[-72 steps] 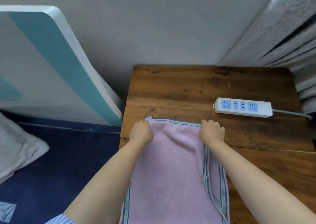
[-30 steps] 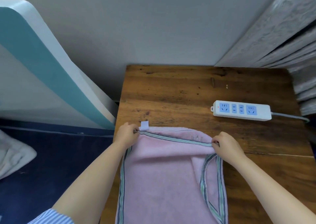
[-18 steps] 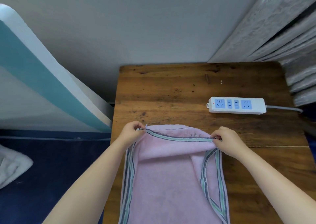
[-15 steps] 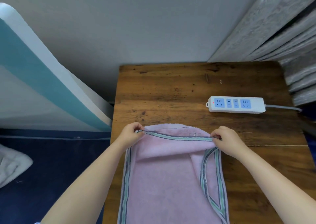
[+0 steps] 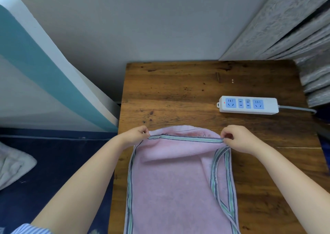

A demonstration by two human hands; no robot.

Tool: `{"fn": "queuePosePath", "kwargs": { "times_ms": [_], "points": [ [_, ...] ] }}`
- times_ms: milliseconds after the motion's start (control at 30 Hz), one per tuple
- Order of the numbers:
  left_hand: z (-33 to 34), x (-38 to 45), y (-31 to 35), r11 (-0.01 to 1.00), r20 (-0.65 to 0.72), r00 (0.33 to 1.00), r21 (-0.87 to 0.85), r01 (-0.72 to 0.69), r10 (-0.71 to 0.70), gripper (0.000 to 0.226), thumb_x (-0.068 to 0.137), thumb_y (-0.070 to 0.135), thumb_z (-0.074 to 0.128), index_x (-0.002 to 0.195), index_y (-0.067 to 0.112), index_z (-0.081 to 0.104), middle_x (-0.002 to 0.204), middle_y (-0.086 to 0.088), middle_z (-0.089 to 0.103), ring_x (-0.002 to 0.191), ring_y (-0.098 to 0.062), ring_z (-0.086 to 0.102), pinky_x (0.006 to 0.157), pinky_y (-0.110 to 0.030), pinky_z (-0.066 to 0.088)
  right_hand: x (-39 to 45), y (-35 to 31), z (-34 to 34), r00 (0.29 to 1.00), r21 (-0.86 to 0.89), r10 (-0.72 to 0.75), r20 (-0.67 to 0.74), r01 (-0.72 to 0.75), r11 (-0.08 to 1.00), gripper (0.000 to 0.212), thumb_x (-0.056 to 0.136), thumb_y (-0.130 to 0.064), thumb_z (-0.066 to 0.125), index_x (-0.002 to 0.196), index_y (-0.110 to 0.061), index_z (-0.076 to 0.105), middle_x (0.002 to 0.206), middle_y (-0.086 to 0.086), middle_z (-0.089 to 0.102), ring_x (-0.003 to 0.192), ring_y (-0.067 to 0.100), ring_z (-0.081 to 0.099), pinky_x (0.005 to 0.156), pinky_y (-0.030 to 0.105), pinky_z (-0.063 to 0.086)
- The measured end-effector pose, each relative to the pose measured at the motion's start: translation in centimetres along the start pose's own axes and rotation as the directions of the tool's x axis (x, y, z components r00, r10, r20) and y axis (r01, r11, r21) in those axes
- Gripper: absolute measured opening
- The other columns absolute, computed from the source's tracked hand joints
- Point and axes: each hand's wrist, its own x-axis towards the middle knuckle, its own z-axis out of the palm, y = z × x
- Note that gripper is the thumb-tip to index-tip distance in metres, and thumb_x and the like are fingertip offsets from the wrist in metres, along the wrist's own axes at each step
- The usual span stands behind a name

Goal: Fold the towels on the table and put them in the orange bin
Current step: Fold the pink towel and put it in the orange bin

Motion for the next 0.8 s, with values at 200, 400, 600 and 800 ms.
{"fn": "queuePosePath", "kwargs": {
  "times_ms": [200, 400, 600, 800],
  "points": [
    [0.4, 0.2, -1.1, 0.999, -0.077, 0.997, 0.009, 0.031, -0.030, 0.018, 0.095, 0.021, 0.045, 0.077, 0.023, 0.046, 0.073, 0.003, 0.046, 0.061, -0.011, 0.037, 0.054, -0.022, 0.031, 0.5, -0.2, -1.3, 0.999, 0.164, 0.025, 0.032, -0.029, 0.986, 0.029, 0.083, -0.004, 0.052, 0.061, -0.024, 0.053, 0.071, -0.005, 0.053, 0.067, 0.007, 0.048, 0.054, 0.017, 0.036],
    [0.6, 1.1, 0.1, 0.922, -0.302, 0.947, 0.386, 0.016, 0.110, 0.014, 0.090, 0.015, 0.051, 0.094, 0.007, 0.062, 0.096, -0.009, 0.062, 0.088, -0.023, 0.055, 0.068, -0.026, 0.041, 3.2, -1.5, -0.2, 0.979, -0.051, 0.148, -0.138, -0.157, 0.986, 0.015, 0.085, -0.004, 0.047, 0.088, -0.010, 0.060, 0.090, 0.007, 0.056, 0.082, 0.022, 0.053, 0.070, 0.031, 0.046],
    [1.1, 1.7, -0.2, 0.801, -0.196, 0.952, 0.593, -0.077, 0.236, 0.021, 0.088, 0.021, 0.051, 0.108, 0.014, 0.057, 0.115, -0.006, 0.058, 0.102, -0.022, 0.052, 0.086, -0.033, 0.048, 3.8, -1.5, 1.5, 0.976, -0.266, 0.146, -0.162, -0.186, 0.946, 0.025, 0.088, -0.010, 0.046, 0.109, -0.014, 0.058, 0.110, 0.008, 0.057, 0.103, 0.024, 0.052, 0.086, 0.033, 0.040],
    [1.0, 1.6, -1.1, 0.650, -0.110, 0.969, 0.758, -0.061, 0.220, 0.031, 0.093, 0.034, 0.044, 0.118, 0.020, 0.055, 0.124, -0.003, 0.050, 0.114, -0.023, 0.038, 0.091, -0.032, 0.036, 3.6, -0.5, 2.4, 0.979, -0.305, 0.078, -0.190, -0.135, 0.943, 0.028, 0.090, -0.009, 0.044, 0.112, -0.015, 0.059, 0.114, 0.006, 0.057, 0.108, 0.023, 0.050, 0.091, 0.035, 0.037]
  ]
}}
